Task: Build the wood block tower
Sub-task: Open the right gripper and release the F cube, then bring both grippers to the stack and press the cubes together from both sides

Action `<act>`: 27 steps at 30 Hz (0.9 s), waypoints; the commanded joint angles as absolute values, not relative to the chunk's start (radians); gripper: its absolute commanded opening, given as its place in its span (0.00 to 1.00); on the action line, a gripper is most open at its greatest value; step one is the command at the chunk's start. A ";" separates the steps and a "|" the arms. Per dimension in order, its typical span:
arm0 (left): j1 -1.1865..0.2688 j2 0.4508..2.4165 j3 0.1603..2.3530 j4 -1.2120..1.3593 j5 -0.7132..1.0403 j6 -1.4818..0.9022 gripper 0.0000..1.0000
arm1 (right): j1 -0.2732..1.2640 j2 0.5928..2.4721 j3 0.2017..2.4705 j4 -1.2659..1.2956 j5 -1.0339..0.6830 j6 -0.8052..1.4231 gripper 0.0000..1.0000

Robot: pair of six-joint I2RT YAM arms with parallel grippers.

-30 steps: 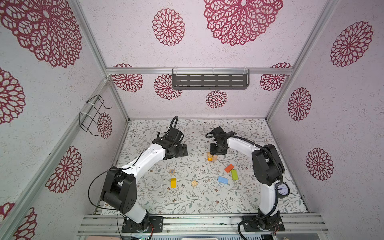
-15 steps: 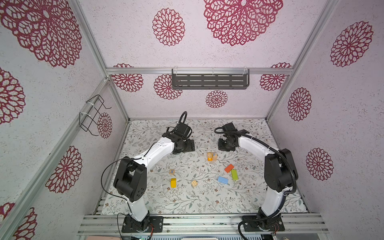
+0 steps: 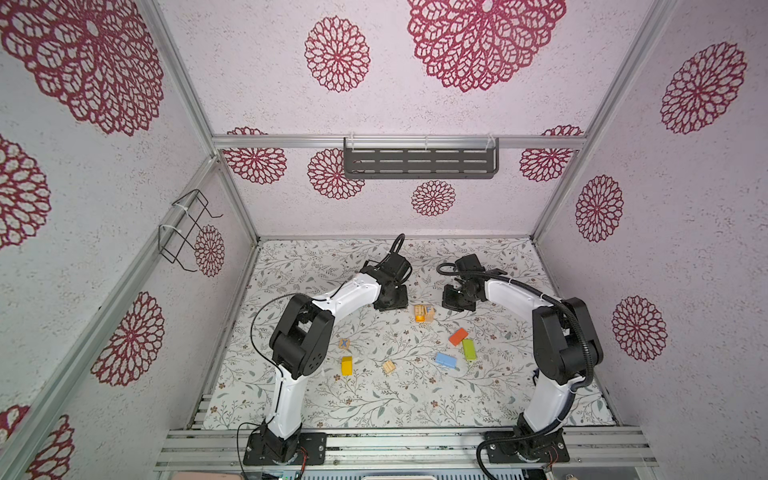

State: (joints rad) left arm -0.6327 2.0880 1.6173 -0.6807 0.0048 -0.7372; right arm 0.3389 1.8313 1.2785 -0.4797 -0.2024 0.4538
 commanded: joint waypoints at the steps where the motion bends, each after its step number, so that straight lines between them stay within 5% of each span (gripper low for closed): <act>1: -0.638 2.112 1.632 -0.630 0.013 -0.770 0.37 | 0.334 1.830 1.287 -0.441 -0.254 0.455 0.01; 12: -0.651 2.185 1.664 -0.586 0.030 -0.805 0.18 | 0.334 1.878 1.281 -0.401 -0.296 0.476 0.00; 27: -0.674 2.242 1.705 -0.570 0.061 -0.821 0.08 | 0.337 1.927 1.276 -0.375 -0.342 0.482 0.00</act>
State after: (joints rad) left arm -0.6617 2.2223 1.6878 -0.5884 0.0509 -0.8040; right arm 0.3386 1.9320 1.2762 -0.3790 -0.3195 0.4721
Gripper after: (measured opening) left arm 0.081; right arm 0.056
